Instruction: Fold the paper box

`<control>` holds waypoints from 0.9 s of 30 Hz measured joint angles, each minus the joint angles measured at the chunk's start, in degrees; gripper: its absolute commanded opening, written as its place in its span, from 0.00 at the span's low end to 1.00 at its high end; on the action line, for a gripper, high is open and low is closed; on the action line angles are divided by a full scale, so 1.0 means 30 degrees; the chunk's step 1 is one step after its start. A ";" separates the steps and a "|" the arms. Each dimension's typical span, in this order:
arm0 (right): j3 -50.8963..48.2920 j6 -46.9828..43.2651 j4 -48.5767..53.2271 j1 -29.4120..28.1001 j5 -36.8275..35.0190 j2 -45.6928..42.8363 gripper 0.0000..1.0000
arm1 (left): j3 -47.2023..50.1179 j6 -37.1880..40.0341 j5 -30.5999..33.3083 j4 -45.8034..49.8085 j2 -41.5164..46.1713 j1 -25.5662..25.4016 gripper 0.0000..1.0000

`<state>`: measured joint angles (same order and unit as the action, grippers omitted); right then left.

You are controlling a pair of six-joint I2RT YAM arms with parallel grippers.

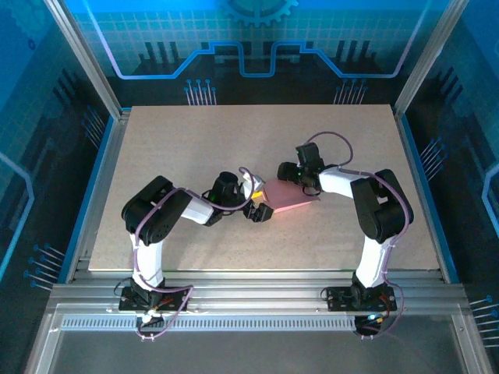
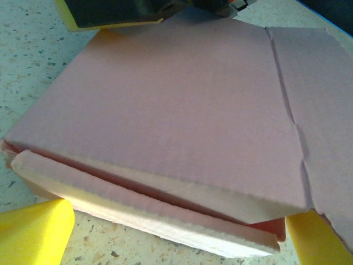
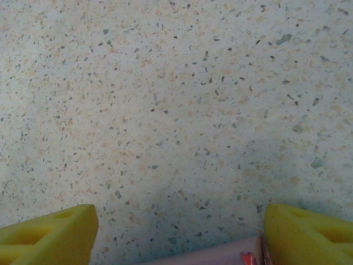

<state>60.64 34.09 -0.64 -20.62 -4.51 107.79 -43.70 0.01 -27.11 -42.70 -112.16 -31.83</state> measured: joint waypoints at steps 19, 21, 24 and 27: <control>0.0000 0.0007 -0.0233 0.0000 -0.0153 0.0197 0.79 | -0.1552 0.3228 -0.3497 0.4350 0.0036 0.1042 0.99; 0.0000 0.0007 -0.0255 0.0000 -0.0160 0.0219 0.79 | -0.1749 0.3621 -0.3687 0.4911 0.0044 0.1078 0.99; 0.0000 0.0000 -0.0277 0.0000 -0.0219 0.0226 0.79 | -0.1923 0.4058 -0.3927 0.5654 0.0146 0.1086 0.99; 0.0000 0.0000 -0.0306 0.0000 -0.0226 0.0262 0.79 | -0.1887 0.4138 -0.4386 0.6295 0.0408 0.1086 0.99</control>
<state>60.64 34.09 -1.56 -20.62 -5.19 108.57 -49.36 12.43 -40.27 -23.81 -110.93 -28.58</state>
